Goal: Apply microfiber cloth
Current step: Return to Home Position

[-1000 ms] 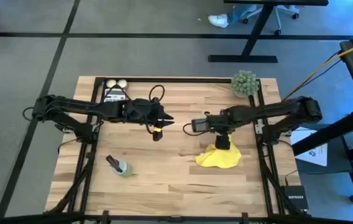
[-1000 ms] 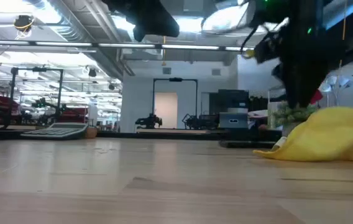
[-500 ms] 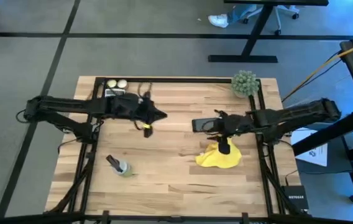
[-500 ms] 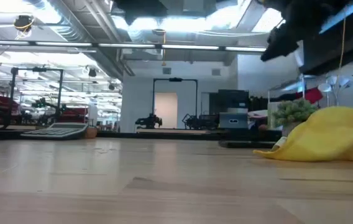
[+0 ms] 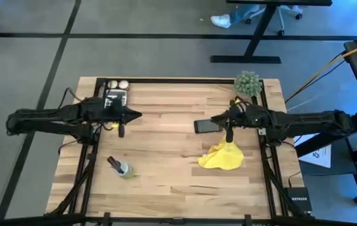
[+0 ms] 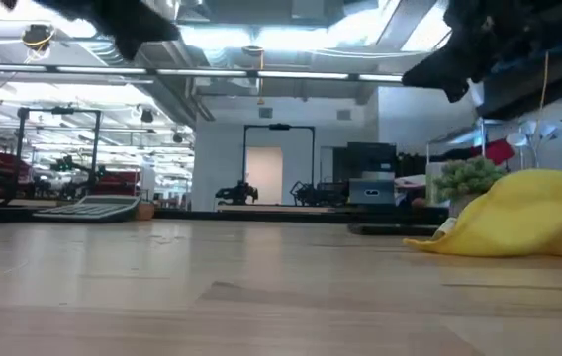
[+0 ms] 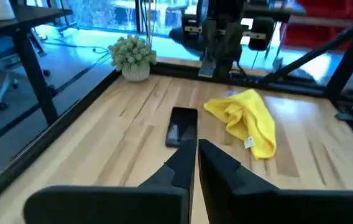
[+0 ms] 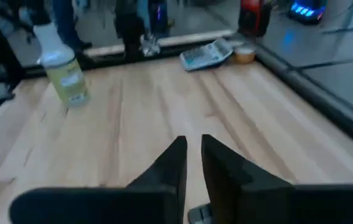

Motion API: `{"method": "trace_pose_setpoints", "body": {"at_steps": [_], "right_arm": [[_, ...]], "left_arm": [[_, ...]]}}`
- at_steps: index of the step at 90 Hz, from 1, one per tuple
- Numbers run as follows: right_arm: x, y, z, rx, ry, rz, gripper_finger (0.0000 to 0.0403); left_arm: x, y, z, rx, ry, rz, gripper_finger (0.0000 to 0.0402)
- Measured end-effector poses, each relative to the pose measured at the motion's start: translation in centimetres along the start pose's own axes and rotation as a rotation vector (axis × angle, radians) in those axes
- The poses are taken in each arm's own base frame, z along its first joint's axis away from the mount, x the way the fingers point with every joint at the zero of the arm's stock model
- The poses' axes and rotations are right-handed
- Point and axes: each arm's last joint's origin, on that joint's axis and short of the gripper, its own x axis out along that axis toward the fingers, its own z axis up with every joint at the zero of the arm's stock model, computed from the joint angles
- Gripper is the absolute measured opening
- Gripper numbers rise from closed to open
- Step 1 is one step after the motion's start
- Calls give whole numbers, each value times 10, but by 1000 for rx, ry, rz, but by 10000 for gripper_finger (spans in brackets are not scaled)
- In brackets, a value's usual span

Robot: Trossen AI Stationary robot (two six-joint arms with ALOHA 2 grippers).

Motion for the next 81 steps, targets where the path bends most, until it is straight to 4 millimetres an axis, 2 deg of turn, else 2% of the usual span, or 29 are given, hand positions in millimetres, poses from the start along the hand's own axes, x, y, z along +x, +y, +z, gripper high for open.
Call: {"method": "trace_pose_setpoints", "body": {"at_steps": [14,21,30,44,64,81], "right_arm": [[0,0,-7,66,55,0,33],[-1,0,-10,31,93,36,33],[-3,-3,-25,27,100,6,33],[-15,-7,-48,33,58,-17,33],[-36,-9,-61,24,-133,27,33],[-48,-14,-77,60,-269,-18,33]], "left_arm": [[-7,6,-31,-110,46,87,1],[-8,6,-40,-188,78,83,1],[-7,6,-56,-183,131,68,1],[-8,8,-69,-194,38,55,1],[-16,13,-87,-197,-41,56,1],[-22,12,-98,-207,-89,-32,1]]}}
